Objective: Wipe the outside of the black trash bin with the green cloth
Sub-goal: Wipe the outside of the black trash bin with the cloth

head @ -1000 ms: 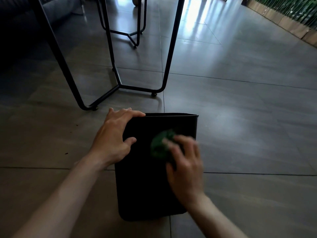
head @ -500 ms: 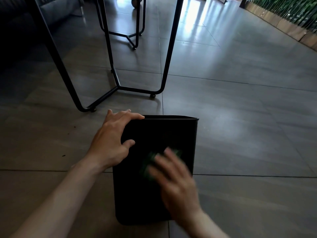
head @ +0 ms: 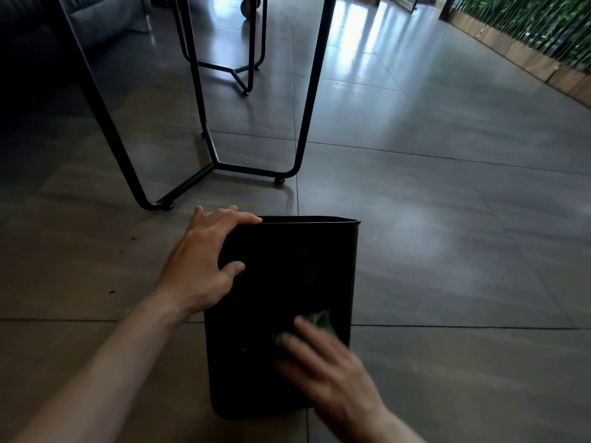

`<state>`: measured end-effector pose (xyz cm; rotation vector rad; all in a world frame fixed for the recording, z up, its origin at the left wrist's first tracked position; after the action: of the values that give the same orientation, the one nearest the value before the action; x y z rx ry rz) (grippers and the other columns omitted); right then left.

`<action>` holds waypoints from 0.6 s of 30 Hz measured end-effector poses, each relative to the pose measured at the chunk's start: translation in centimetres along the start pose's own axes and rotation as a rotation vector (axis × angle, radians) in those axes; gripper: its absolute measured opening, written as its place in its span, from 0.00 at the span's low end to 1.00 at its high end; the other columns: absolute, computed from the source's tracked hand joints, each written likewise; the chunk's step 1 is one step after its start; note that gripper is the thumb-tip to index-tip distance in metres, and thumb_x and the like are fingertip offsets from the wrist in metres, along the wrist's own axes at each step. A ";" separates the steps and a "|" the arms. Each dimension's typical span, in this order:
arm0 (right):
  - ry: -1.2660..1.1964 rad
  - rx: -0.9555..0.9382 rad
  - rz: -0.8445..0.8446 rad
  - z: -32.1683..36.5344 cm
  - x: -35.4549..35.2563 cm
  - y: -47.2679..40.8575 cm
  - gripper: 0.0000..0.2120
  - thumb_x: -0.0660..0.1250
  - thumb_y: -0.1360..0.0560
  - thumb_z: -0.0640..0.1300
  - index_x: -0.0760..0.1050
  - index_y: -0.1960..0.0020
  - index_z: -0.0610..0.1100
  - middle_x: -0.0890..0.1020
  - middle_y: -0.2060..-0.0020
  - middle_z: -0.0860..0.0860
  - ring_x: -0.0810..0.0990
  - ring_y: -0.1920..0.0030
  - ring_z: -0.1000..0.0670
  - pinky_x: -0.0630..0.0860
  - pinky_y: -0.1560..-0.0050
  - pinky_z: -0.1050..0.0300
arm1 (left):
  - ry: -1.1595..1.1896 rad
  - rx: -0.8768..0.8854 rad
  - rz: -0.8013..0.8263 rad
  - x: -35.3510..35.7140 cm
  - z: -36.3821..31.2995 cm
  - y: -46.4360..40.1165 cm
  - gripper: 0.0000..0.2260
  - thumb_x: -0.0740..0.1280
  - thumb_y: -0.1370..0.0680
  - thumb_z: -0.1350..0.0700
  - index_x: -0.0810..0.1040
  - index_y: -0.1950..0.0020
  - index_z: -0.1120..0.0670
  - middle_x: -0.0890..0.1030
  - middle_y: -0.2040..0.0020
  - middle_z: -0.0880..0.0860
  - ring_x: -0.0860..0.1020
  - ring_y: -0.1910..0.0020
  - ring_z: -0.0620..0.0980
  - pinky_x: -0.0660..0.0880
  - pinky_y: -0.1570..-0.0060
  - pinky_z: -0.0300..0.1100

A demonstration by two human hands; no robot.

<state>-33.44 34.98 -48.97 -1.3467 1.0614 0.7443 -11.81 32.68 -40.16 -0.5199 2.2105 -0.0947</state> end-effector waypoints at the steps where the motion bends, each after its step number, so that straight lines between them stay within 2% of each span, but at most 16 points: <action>1: -0.037 0.127 -0.072 -2.5 -1.5 -1.7 0.15 0.62 0.18 0.41 0.84 0.39 0.50 0.83 0.34 0.47 0.75 0.27 0.39 0.81 0.38 0.45 | 0.000 -0.003 -0.001 -0.1 0.0 0.0 0.32 0.77 0.31 0.65 0.74 0.32 0.42 0.73 0.36 0.37 0.66 0.24 0.42 0.44 0.19 0.50; 4: -0.119 0.543 -0.256 -9.6 -5.2 -6.1 0.23 0.70 0.28 0.32 0.82 0.35 0.45 0.80 0.32 0.45 0.73 0.26 0.39 0.79 0.36 0.41 | 0.002 0.002 0.001 0.0 -0.1 0.0 0.33 0.77 0.31 0.66 0.74 0.32 0.41 0.72 0.36 0.37 0.66 0.25 0.42 0.44 0.19 0.51; 5: -0.127 0.615 -0.284 -10.5 -5.6 -6.9 0.24 0.71 0.29 0.32 0.81 0.34 0.45 0.79 0.32 0.45 0.72 0.26 0.39 0.79 0.36 0.40 | 0.001 0.003 0.003 0.0 -0.2 0.0 0.33 0.77 0.31 0.66 0.74 0.32 0.42 0.72 0.36 0.37 0.66 0.25 0.42 0.44 0.19 0.51; 7: -0.078 0.536 -0.273 -8.7 -5.0 -7.0 0.20 0.69 0.26 0.34 0.82 0.35 0.44 0.80 0.32 0.44 0.74 0.27 0.39 0.78 0.35 0.41 | 0.000 -0.001 0.001 -0.1 -0.1 -0.1 0.33 0.77 0.32 0.66 0.75 0.32 0.43 0.73 0.36 0.39 0.67 0.25 0.43 0.44 0.19 0.51; 9: -0.027 0.293 -0.203 -4.0 -2.9 -4.5 0.15 0.63 0.19 0.39 0.84 0.39 0.46 0.82 0.34 0.45 0.76 0.28 0.39 0.79 0.36 0.43 | 0.003 -0.007 -0.005 -0.2 -0.2 -0.1 0.32 0.77 0.32 0.67 0.75 0.32 0.44 0.74 0.37 0.40 0.67 0.24 0.44 0.44 0.19 0.50; 11: 0.029 0.069 -0.064 0.6 -0.4 -0.4 0.17 0.59 0.16 0.42 0.85 0.41 0.52 0.84 0.36 0.50 0.75 0.28 0.43 0.82 0.40 0.47 | 0.005 -0.008 0.003 0.0 -0.2 0.0 0.32 0.76 0.32 0.67 0.75 0.32 0.44 0.74 0.37 0.41 0.66 0.24 0.45 0.43 0.19 0.48; 13: 0.046 -0.047 0.062 2.4 1.0 2.2 0.17 0.58 0.15 0.43 0.84 0.41 0.56 0.84 0.36 0.53 0.73 0.27 0.46 0.82 0.41 0.51 | 0.011 -0.007 0.005 0.0 -0.3 0.0 0.32 0.76 0.32 0.67 0.75 0.32 0.44 0.74 0.36 0.41 0.66 0.24 0.44 0.43 0.19 0.49; 15: 0.012 -0.037 0.030 1.2 0.2 1.4 0.15 0.61 0.17 0.43 0.85 0.41 0.54 0.84 0.36 0.51 0.75 0.28 0.44 0.82 0.41 0.50 | 0.001 -0.003 0.004 -0.1 -0.4 0.1 0.32 0.76 0.31 0.66 0.75 0.32 0.44 0.74 0.36 0.40 0.67 0.24 0.44 0.44 0.19 0.50; 17: -0.065 0.190 -0.099 -3.1 -2.1 -1.8 0.14 0.66 0.21 0.38 0.85 0.40 0.49 0.83 0.34 0.47 0.76 0.28 0.40 0.80 0.37 0.46 | -0.006 -0.002 -0.004 -0.3 -0.3 0.2 0.32 0.77 0.31 0.66 0.75 0.32 0.43 0.73 0.36 0.39 0.67 0.25 0.42 0.44 0.18 0.50; 18: -0.100 0.345 -0.179 -6.1 -3.5 -3.5 0.18 0.68 0.24 0.35 0.84 0.38 0.47 0.82 0.33 0.46 0.75 0.27 0.39 0.79 0.35 0.45 | -0.006 0.000 -0.004 -0.3 -0.4 0.2 0.32 0.77 0.31 0.66 0.75 0.32 0.43 0.73 0.36 0.38 0.67 0.26 0.42 0.44 0.18 0.49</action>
<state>-32.62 29.10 -43.84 -1.0793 0.9273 0.4649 -11.97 32.94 -39.75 -0.5241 2.2033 -0.0946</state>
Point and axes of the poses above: each hand's wrist, its own y-axis away from the middle knuckle, its own x-axis out of the palm, z = x × y, the point moved 9 cm from there along -y, towards the middle knuckle
